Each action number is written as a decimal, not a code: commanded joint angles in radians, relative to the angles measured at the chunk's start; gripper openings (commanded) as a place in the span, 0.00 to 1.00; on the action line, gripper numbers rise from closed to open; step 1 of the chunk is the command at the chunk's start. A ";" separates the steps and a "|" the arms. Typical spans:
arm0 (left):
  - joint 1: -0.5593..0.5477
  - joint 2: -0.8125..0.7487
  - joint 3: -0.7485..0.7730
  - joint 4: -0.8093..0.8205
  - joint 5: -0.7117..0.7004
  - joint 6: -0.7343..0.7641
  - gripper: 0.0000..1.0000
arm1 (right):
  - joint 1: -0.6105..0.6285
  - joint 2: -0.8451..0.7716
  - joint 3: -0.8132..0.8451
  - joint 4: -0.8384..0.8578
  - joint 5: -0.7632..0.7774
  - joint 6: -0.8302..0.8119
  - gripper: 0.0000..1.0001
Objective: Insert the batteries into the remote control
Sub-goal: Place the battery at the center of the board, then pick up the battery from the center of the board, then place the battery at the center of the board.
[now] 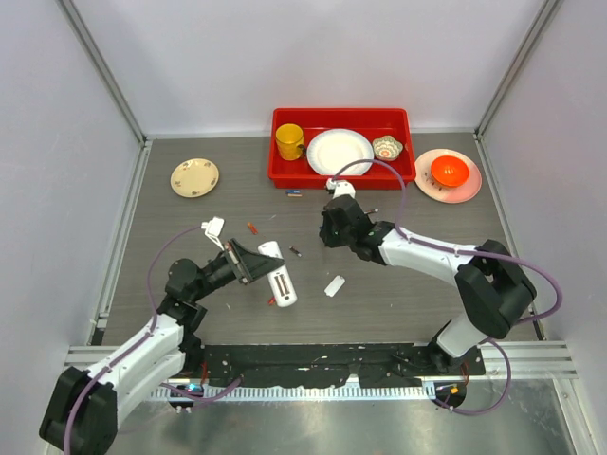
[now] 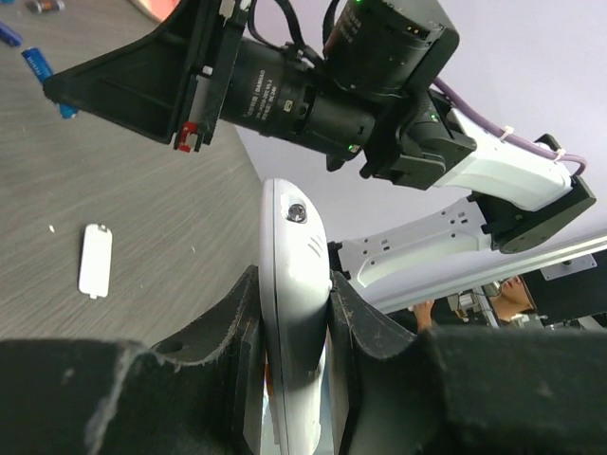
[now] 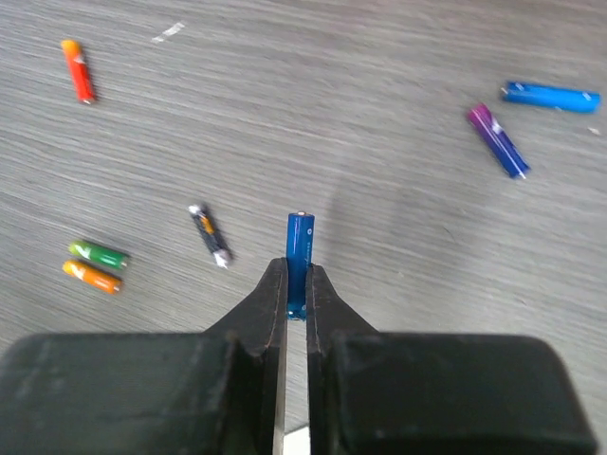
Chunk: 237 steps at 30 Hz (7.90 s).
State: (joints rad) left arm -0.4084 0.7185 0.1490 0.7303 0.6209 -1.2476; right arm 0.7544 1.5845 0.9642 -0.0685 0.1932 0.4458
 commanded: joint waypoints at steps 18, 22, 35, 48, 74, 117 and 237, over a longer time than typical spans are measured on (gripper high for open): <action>-0.089 0.003 0.004 0.149 -0.081 0.042 0.00 | -0.015 -0.038 -0.108 0.062 -0.038 -0.592 0.01; -0.087 -0.031 0.000 0.149 -0.066 0.042 0.00 | -0.021 -0.035 -0.128 0.118 -0.118 -0.946 0.01; -0.089 -0.117 -0.054 0.149 -0.095 0.036 0.00 | -0.095 0.060 -0.079 -0.025 -0.393 -1.385 0.01; -0.090 -0.106 -0.057 0.155 -0.084 0.031 0.00 | -0.096 0.097 -0.081 -0.057 -0.397 -1.355 0.08; -0.093 -0.123 -0.080 0.104 -0.156 0.022 0.00 | -0.182 -0.126 0.086 -0.021 -0.008 -0.090 0.24; -0.098 -0.088 -0.092 0.029 -0.184 0.050 0.00 | 0.023 0.163 -0.002 -0.105 0.216 0.116 0.71; -0.276 0.329 0.052 0.394 0.027 0.020 0.00 | -0.194 -0.009 -0.148 -0.004 -0.373 -0.967 0.41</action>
State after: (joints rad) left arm -0.6754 1.0634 0.1829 1.1221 0.6647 -1.2583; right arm 0.5591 1.6108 0.8196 -0.1261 -0.1997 -0.5411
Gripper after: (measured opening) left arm 0.297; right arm 0.510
